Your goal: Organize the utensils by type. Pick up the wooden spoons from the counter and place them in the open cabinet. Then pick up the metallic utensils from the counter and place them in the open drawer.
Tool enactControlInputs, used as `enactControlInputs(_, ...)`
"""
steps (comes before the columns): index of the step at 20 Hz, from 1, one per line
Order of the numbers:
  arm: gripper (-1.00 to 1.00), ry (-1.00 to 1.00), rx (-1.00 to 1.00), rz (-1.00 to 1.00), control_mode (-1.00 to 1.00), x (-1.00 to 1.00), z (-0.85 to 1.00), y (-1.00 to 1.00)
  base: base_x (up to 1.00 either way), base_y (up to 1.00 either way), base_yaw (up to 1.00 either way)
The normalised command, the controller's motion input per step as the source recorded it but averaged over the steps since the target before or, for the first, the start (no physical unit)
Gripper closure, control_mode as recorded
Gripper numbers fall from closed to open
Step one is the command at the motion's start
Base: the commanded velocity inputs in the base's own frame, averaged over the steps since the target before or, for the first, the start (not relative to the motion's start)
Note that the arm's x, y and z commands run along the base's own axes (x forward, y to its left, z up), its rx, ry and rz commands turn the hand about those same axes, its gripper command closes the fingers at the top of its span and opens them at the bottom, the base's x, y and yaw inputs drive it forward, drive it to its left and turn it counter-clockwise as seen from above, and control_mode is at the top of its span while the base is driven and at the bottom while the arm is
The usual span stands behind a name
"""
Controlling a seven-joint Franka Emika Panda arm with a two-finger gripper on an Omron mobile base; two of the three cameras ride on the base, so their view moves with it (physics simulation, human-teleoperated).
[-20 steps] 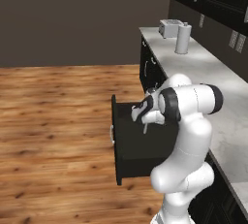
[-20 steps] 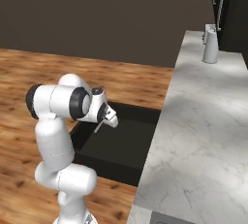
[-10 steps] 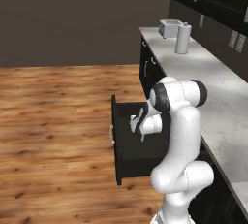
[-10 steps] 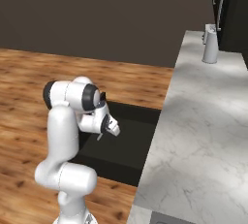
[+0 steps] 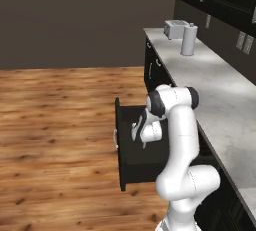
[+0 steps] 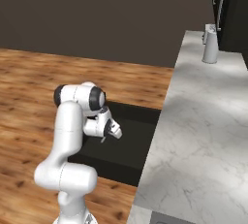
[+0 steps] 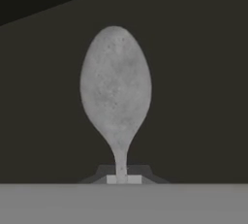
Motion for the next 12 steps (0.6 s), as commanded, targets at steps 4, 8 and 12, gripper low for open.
enactControlInputs(4, 1.0, 0.0, 0.0, 0.0, -1.0, 0.42, -0.58, -0.12, 0.0, 0.0, 0.0)
enactControlInputs(8, 1.0, 0.01, 0.0, 0.0, -1.0, 0.46, -0.52, -0.15, 0.0, 0.0, 0.0)
enactControlInputs(12, 1.0, 0.02, 0.0, 0.0, -1.0, 0.42, -0.56, -0.22, 0.0, 0.0, 0.0)
